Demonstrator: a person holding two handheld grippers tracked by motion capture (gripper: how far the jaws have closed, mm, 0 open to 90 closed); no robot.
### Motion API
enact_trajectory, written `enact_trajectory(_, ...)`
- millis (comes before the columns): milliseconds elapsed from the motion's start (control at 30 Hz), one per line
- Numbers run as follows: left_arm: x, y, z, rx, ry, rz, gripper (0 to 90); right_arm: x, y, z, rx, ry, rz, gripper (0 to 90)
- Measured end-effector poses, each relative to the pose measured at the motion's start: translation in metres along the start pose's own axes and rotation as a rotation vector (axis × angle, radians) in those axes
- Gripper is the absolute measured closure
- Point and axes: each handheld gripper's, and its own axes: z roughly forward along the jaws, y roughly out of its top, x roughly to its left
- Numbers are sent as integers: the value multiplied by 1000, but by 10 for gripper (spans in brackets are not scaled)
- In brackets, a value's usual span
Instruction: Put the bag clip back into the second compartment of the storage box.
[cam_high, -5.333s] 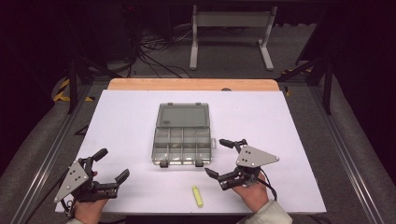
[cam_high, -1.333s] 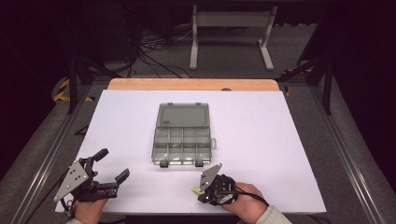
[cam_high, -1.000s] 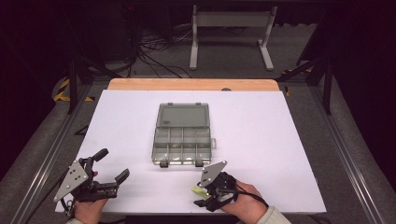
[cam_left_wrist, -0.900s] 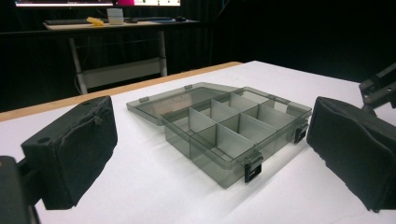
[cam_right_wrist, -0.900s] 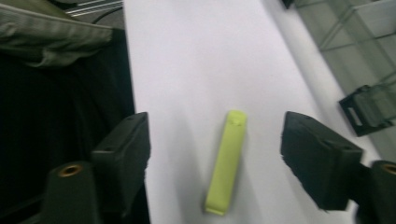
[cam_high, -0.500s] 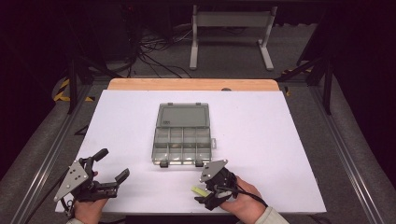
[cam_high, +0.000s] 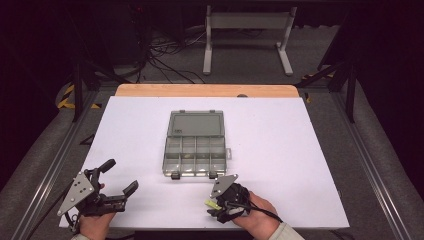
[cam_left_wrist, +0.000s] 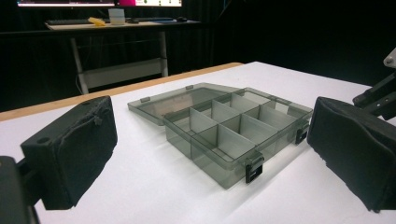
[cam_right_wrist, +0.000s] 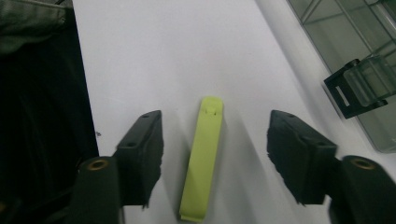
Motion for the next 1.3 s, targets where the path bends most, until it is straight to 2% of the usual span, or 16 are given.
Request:
enact_trajectory(167, 0, 0, 0, -1, -1, 0, 21, -1, -1, 0, -10, 0, 28, 497)
enact_trajectory(200, 0, 0, 0, -3, -1, -2, 21, -1, -1, 0, -7, 2, 27, 568)
enact_trajectory(233, 0, 0, 0, -3, -1, -2, 21, 0, -1, 1, -1, 3, 29, 599)
enact_trajectory(500, 0, 0, -1, -4, -3, -3, 21, 0, -1, 3, 9, 12, 48, 772)
enact_trajectory(733, 0, 0, -1, -5, -3, -2, 21, 0, 0, 2, 15, 10, 53, 778)
enact_trajectory(900, 0, 0, 0, -3, -3, -1, 21, 1, 2, -2, -2, 12, 58, 778)
enact_trajectory(1300, 0, 0, 1, 2, 1, -1, 21, -8, 10, -24, -89, 18, 72, 778)
